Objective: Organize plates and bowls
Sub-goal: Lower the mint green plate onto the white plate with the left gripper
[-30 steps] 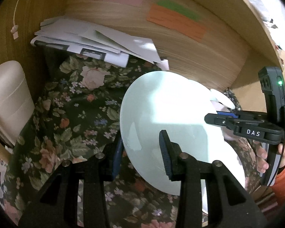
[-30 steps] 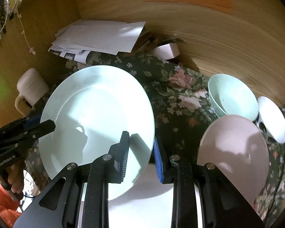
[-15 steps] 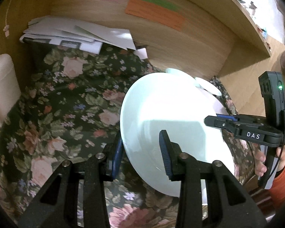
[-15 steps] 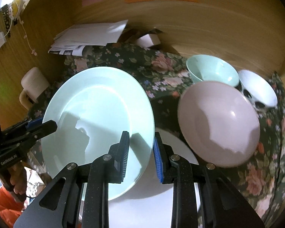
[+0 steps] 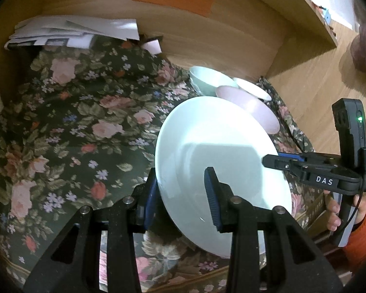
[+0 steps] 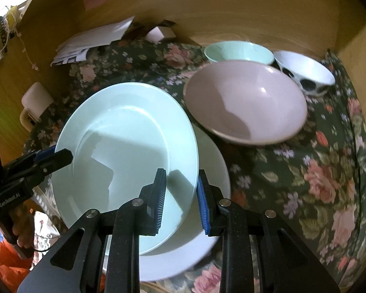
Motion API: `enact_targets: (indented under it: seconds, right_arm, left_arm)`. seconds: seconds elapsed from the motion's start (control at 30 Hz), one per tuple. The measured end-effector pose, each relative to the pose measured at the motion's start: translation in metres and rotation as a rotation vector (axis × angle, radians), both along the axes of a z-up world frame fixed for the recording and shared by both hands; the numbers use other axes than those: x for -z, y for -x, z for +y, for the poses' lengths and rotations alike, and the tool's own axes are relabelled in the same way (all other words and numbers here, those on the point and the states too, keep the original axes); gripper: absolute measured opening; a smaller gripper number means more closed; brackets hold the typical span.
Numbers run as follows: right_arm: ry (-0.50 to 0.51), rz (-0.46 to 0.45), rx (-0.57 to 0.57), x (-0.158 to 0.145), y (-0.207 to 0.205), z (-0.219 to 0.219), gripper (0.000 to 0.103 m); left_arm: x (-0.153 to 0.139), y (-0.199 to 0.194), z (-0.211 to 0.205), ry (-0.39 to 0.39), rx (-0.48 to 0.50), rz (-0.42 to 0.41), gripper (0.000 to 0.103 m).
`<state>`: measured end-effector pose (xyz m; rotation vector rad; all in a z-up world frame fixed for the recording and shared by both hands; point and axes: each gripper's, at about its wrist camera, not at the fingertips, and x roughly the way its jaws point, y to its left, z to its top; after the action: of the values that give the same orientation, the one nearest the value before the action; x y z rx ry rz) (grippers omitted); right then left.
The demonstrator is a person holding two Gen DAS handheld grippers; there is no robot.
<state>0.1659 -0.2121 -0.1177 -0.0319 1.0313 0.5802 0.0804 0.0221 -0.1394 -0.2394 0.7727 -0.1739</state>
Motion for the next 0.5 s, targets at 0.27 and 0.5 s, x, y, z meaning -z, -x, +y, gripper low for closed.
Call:
enact_targets:
  seconds: [0.27,0.5]
  right_arm:
    - [-0.014,0.019,0.006,0.007,0.003,-0.009,0.023]
    - [-0.002,0.008,0.001,0.007,0.007,-0.006,0.023]
  left_arm:
    - [0.01,0.002,-0.012,-0.038,-0.006,0.022,0.037]
    - [0.011,0.0,-0.016,-0.093,-0.021,0.01,0.037]
